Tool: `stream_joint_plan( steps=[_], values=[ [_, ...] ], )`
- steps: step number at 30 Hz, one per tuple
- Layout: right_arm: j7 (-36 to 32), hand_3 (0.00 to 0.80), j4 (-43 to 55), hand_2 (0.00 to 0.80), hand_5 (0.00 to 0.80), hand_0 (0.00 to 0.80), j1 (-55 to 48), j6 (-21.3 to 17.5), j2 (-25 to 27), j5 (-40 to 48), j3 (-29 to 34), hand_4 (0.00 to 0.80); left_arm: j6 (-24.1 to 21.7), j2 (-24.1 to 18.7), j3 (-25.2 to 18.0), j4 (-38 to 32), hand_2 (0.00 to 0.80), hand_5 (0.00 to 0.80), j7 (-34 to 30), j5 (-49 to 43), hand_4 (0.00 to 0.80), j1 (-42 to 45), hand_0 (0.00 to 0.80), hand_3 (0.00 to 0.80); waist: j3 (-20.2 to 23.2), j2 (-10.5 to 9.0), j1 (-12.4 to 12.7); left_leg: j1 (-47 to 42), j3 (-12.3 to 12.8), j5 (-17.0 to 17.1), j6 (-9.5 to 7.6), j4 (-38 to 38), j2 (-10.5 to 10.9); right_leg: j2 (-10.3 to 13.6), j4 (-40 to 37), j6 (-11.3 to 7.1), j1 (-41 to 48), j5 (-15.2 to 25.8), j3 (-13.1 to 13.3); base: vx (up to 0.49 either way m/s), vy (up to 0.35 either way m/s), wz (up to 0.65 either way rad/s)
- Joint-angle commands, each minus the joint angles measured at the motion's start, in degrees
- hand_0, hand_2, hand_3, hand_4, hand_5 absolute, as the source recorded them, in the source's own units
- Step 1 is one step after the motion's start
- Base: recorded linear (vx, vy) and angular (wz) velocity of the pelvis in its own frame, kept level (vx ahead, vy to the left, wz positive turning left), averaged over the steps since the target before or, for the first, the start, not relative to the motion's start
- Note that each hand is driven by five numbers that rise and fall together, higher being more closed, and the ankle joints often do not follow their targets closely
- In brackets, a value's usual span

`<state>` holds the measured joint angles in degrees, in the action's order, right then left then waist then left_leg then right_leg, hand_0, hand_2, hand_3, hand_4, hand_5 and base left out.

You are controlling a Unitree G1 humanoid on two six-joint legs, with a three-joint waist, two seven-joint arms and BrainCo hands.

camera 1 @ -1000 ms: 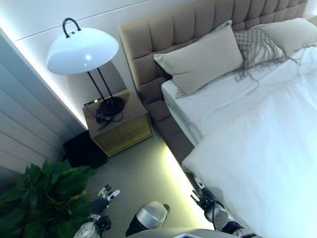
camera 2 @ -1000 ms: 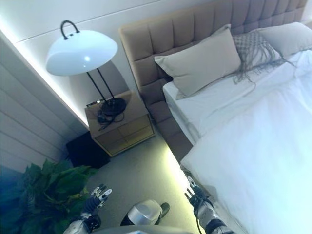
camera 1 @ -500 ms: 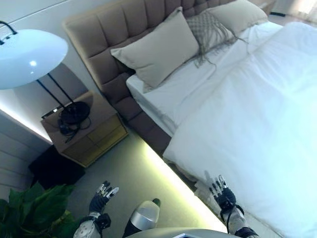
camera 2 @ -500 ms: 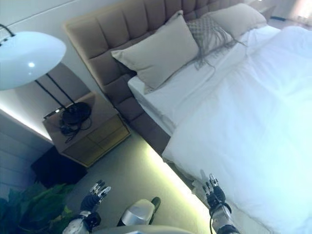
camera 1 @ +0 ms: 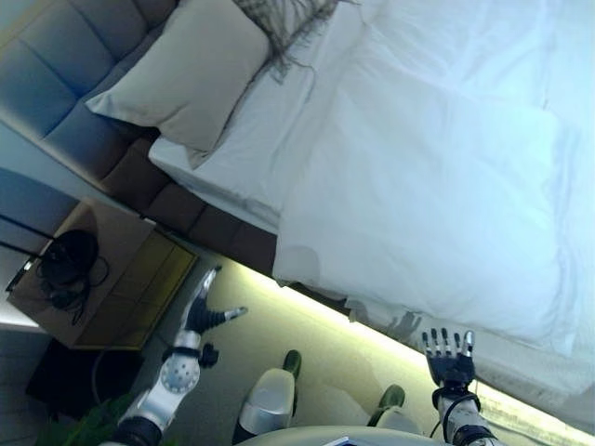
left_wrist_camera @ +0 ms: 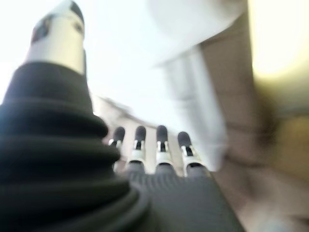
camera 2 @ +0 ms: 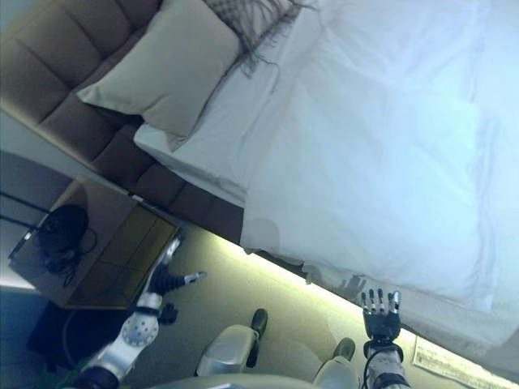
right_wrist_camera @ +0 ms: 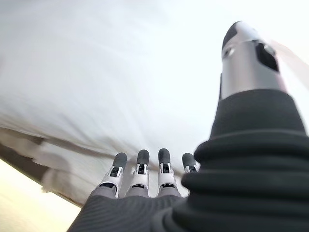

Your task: Make the bed neatly

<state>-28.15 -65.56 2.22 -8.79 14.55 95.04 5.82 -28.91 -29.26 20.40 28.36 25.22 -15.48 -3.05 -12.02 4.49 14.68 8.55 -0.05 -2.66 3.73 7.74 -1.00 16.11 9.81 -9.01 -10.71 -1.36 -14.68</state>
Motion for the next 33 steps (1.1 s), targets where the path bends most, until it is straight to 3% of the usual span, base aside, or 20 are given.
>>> stream_joint_plan(
  steps=[1, 8, 15, 18, 22, 33],
  values=[
    [-2.07, 0.000, 1.82, 0.000, 0.000, 0.000, 2.28, -1.30, 2.45, 0.85, -0.21, 0.000, -1.60, -3.28, 1.91, -7.27, 0.000, 0.000, 3.15, -6.20, 0.000, -5.34, 0.000, 0.000, -3.91, -0.30, -0.98, 7.66, -4.20, 6.33, -0.54, 2.27, 1.29, -0.29, 5.58, -0.68, 0.62, 0.65, -2.11, -0.075, 0.012, -0.27],
    [-4.07, 0.000, 4.52, 0.000, 0.000, 0.000, 5.08, -1.86, 4.01, 6.14, -3.26, 0.000, -0.53, -5.09, 7.32, -12.17, 0.000, 0.000, 10.32, -14.46, 0.000, -15.52, 0.000, 0.000, -8.69, -0.80, -2.79, 12.33, -3.87, 6.43, -1.44, 5.09, 2.04, -0.07, 9.52, -1.01, -5.96, 1.51, -0.46, -0.123, -0.056, -0.29],
    [-2.04, 0.000, 9.97, 0.000, 0.000, 0.000, 7.08, -5.12, 3.82, 11.52, -6.25, 0.000, 3.09, -3.66, 11.28, -12.14, 0.000, 0.000, 17.00, -24.14, 0.000, -22.35, 0.000, 0.000, -13.03, -1.56, -4.40, 18.29, -3.90, 7.25, -2.58, 8.02, 2.57, -0.84, 14.72, -1.02, -14.05, 2.31, 1.60, -0.123, -0.030, -0.24],
    [-1.32, 0.000, 10.94, 0.000, 0.000, 0.000, 7.82, -6.52, 3.68, 13.85, -6.58, 0.000, 3.45, -2.36, 12.53, -11.66, 0.000, 0.000, 16.96, -25.51, 0.000, -25.35, 0.000, 0.000, -14.63, -2.20, -4.72, 20.34, -4.19, 8.00, -2.90, 8.01, 2.88, -1.59, 14.97, -1.23, -16.27, 3.04, 2.02, -0.133, -0.036, -0.05],
    [-0.93, 0.000, 11.99, 0.000, 0.000, 0.000, 9.14, -8.01, 3.53, 14.45, -6.52, 0.000, 5.58, -0.62, 15.12, -11.86, 0.000, 0.000, 11.09, -23.74, 0.000, -28.71, 0.000, 0.000, -16.79, -2.97, -5.14, 23.45, -4.38, 8.56, -3.29, 8.67, 3.07, -2.36, 15.94, -1.60, -19.63, 4.01, 2.32, -0.109, -0.030, -0.10],
    [3.77, 0.000, 15.46, 0.000, 0.000, 0.000, 11.35, -9.04, 3.10, 15.11, -6.94, 0.000, 12.64, 0.46, 17.94, -11.18, 0.000, 0.000, 16.45, -28.21, 0.000, -35.39, 0.000, 0.000, -17.78, -4.81, -5.65, 30.83, -3.83, 7.10, -3.62, 13.87, 3.33, -2.85, 20.78, -2.00, -27.76, 4.56, 3.23, -0.040, -0.027, -0.19]
  ],
)
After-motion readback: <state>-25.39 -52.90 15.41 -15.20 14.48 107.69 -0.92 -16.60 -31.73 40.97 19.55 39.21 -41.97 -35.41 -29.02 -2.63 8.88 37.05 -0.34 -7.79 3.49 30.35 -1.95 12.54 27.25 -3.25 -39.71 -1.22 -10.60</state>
